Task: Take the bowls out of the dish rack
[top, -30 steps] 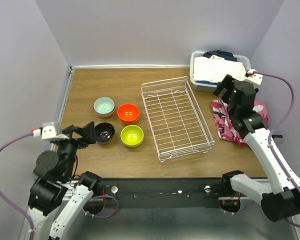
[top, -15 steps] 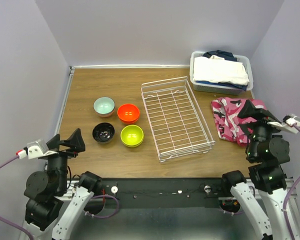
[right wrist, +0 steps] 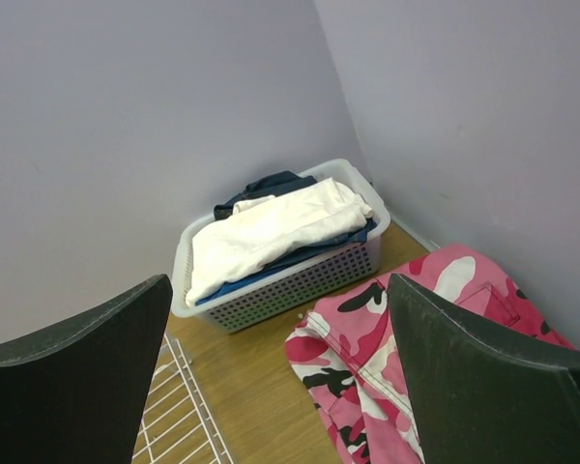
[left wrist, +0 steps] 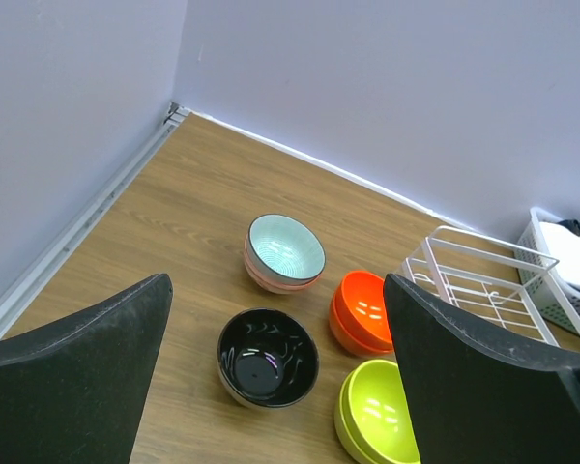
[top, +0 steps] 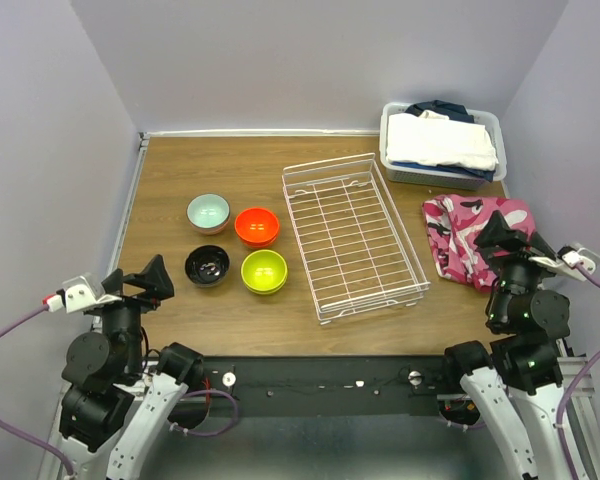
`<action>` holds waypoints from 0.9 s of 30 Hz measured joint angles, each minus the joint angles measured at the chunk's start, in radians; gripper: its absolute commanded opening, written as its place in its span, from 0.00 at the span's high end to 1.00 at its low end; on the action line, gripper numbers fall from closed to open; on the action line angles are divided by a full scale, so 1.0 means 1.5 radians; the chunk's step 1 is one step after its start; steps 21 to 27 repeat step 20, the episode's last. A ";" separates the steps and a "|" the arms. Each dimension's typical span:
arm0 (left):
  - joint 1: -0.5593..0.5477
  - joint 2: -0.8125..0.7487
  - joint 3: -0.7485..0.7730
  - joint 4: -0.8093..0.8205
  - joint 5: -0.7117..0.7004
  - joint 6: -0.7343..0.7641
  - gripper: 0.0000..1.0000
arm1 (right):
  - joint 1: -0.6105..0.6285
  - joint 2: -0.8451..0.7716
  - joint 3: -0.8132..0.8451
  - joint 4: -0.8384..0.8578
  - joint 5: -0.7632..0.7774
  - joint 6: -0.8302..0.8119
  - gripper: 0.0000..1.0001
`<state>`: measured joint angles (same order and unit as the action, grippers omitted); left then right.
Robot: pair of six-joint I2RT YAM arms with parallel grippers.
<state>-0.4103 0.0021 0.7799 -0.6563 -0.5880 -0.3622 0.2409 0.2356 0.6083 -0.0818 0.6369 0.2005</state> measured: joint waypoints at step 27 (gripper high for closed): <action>0.000 0.000 -0.039 0.023 -0.022 -0.015 0.01 | 0.000 0.011 -0.019 0.014 -0.008 0.000 0.00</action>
